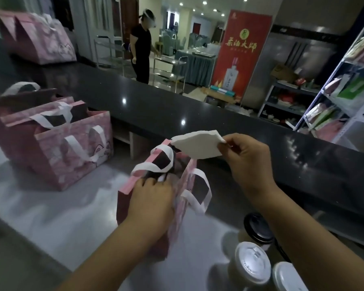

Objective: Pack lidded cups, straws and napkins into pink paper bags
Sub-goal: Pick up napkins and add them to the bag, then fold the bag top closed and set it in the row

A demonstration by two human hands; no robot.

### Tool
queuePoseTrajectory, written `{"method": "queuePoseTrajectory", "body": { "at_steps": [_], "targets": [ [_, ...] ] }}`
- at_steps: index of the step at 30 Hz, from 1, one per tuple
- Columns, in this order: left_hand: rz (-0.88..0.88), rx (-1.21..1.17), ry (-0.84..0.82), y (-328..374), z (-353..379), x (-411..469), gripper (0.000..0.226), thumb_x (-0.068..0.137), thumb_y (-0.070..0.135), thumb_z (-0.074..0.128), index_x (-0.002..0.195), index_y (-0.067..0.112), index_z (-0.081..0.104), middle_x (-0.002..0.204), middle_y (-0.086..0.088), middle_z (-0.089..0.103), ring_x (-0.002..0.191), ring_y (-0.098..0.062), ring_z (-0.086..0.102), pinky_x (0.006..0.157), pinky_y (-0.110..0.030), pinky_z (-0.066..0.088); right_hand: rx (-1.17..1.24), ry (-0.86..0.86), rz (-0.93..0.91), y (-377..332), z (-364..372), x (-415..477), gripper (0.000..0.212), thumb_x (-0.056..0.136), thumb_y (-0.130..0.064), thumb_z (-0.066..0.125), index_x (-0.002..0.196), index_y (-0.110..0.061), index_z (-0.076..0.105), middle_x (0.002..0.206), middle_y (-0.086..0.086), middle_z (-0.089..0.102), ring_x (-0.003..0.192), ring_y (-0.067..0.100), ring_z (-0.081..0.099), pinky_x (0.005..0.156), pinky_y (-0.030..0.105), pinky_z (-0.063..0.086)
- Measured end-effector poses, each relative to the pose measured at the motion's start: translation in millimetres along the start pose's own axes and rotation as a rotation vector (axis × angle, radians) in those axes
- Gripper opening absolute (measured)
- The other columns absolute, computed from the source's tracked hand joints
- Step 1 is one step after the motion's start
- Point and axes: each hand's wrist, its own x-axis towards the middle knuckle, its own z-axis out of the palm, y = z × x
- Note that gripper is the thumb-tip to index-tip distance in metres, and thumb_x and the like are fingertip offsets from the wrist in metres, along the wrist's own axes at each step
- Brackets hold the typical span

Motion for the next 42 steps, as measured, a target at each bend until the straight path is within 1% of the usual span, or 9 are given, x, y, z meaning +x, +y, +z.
{"method": "queuePoseTrajectory", "body": {
  "at_steps": [5, 14, 18, 21, 23, 30, 35, 39, 42],
  "targets": [
    [0.107, -0.032, -0.05, -48.6, -4.9, -6.4, 0.035, 0.079, 0.024, 0.049, 0.112, 0.027, 0.059, 0.11, 0.005, 0.062, 0.121, -0.021, 0.041, 0.109, -0.046, 0.007, -0.01, -0.193, -0.042, -31.1, 46.9, 10.1, 0.013, 0.08, -0.005, 0.07, 0.089, -0.014, 0.072, 0.084, -0.003, 0.068, 0.077, 0.011, 0.063, 0.068, 0.032, 0.055],
    [0.21, -0.003, -0.266, -123.9, -9.7, 9.2, 0.038, 0.079, 0.022, 0.05, 0.113, 0.034, 0.061, 0.128, 0.011, 0.052, 0.144, -0.021, -0.001, 0.104, -0.054, -0.022, -0.433, -0.468, -0.036, -59.0, 104.4, 13.5, 0.009, 0.084, -0.019, 0.054, 0.077, -0.021, 0.06, 0.074, -0.002, 0.063, 0.065, 0.017, 0.055, 0.055, 0.03, 0.046],
    [0.218, -0.276, -0.248, -141.3, -12.9, 20.4, 0.034, 0.081, 0.055, 0.047, 0.107, 0.039, 0.061, 0.132, 0.019, 0.048, 0.139, -0.009, 0.012, 0.112, -0.044, 0.004, -0.631, -0.551, -0.092, -63.0, 120.4, 15.5, 0.006, 0.087, -0.021, 0.055, 0.084, -0.02, 0.06, 0.082, 0.001, 0.065, 0.066, 0.017, 0.056, 0.055, 0.029, 0.042],
    [0.18, -0.443, -0.066, -144.4, -13.1, 35.7, 0.019, 0.088, 0.041, 0.042, 0.095, 0.036, 0.059, 0.1, 0.02, 0.056, 0.111, -0.006, 0.045, 0.087, -0.032, 0.033, -0.637, -0.436, -0.221, -64.0, 124.8, 9.1, 0.024, 0.066, -0.023, 0.08, 0.081, -0.017, 0.062, 0.077, 0.001, 0.065, 0.06, 0.016, 0.059, 0.047, 0.026, 0.045],
    [0.147, -0.468, -0.046, -148.3, -8.5, 45.1, 0.022, 0.091, 0.03, 0.041, 0.105, 0.039, 0.054, 0.108, 0.016, 0.055, 0.106, -0.012, 0.047, 0.086, -0.034, 0.038, -0.639, -0.457, -0.258, -65.6, 128.0, 2.7, 0.028, 0.058, -0.017, 0.084, 0.077, -0.017, 0.063, 0.072, 0.0, 0.063, 0.055, 0.016, 0.058, 0.041, 0.026, 0.044],
    [0.104, -0.605, -0.077, -149.7, -3.9, 68.4, 0.048, 0.092, 0.017, 0.036, 0.127, 0.05, 0.039, 0.105, 0.001, 0.048, 0.1, -0.018, 0.044, 0.083, -0.028, 0.04, -0.666, -0.476, -0.295, -61.3, 133.9, -3.5, 0.035, 0.044, -0.018, 0.09, 0.063, -0.021, 0.062, 0.058, -0.006, 0.058, 0.041, 0.011, 0.052, 0.04, 0.017, 0.023],
    [0.108, -0.562, -0.103, -148.5, -8.1, 85.4, 0.045, 0.09, 0.017, 0.037, 0.122, 0.046, 0.049, 0.109, -0.002, 0.049, 0.105, -0.023, 0.044, 0.088, -0.035, 0.04, -0.676, -0.437, -0.26, -55.7, 135.8, 13.9, 0.015, 0.069, -0.012, 0.075, 0.074, -0.018, 0.062, 0.071, -0.001, 0.061, 0.056, 0.017, 0.058, 0.044, 0.028, 0.046],
    [0.174, -0.511, -0.055, -145.9, -10.9, 89.6, 0.047, 0.087, 0.007, 0.039, 0.122, 0.034, 0.056, 0.112, 0.0, 0.056, 0.106, -0.02, 0.043, 0.081, -0.027, 0.031, -0.624, -0.729, -0.198, -53.1, 140.4, 13.4, 0.012, 0.087, -0.023, 0.06, 0.099, -0.022, 0.064, 0.097, -0.001, 0.064, 0.085, 0.019, 0.061, 0.071, 0.033, 0.052],
    [0.188, -0.515, -0.031, -146.7, -12.2, 86.6, 0.041, 0.091, 0.009, 0.04, 0.122, 0.03, 0.056, 0.107, 0.009, 0.051, 0.106, -0.015, 0.04, 0.082, -0.025, 0.028, -0.491, -0.827, -0.087, -48.7, 137.6, 12.3, 0.021, 0.087, -0.042, 0.058, 0.1, -0.028, 0.067, 0.097, -0.006, 0.068, 0.088, 0.014, 0.062, 0.073, 0.031, 0.05]
  ]
}}
